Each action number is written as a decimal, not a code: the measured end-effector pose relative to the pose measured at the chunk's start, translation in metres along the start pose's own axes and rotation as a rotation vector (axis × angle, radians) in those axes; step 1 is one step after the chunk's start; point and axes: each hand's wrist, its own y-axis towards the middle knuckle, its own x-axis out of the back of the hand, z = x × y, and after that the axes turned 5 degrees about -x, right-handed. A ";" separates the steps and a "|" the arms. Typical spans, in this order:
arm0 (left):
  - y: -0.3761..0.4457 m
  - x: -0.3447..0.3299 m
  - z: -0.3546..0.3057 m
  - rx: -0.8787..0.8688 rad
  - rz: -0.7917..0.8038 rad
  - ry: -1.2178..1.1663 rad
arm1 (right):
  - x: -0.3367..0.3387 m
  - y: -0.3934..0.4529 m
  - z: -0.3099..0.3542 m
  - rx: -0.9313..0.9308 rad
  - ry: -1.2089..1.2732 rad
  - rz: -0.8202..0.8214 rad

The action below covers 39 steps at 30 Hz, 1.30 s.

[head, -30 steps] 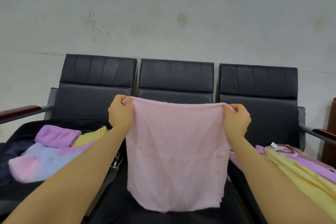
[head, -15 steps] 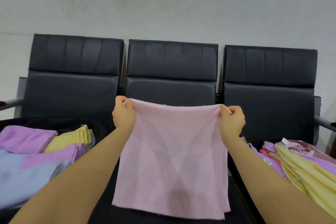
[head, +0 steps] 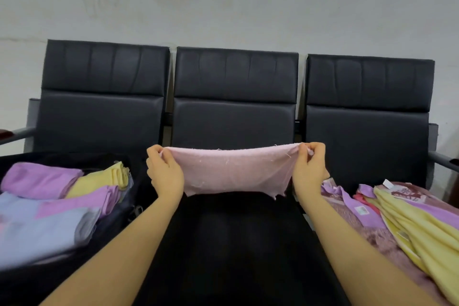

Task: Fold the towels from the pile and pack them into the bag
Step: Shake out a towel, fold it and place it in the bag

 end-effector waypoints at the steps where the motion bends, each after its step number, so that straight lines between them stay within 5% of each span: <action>1: -0.008 0.006 0.005 0.020 0.001 0.059 | 0.006 -0.008 -0.005 0.029 -0.046 -0.004; 10: -0.063 0.044 0.041 0.091 0.093 0.295 | 0.031 -0.060 -0.073 -0.072 -0.134 -0.054; 21: -0.054 0.028 0.098 0.116 0.365 0.507 | 0.011 -0.046 -0.129 -0.169 -0.584 0.045; 30: -0.004 -0.035 0.125 -0.039 0.387 0.552 | -0.020 0.004 -0.156 -0.058 -0.523 0.095; 35: -0.011 -0.060 0.148 -0.172 0.389 0.853 | -0.036 0.013 -0.181 -0.026 -0.751 0.119; 39: -0.046 -0.059 0.156 -0.400 0.698 0.853 | -0.043 -0.010 -0.195 0.193 -0.894 0.189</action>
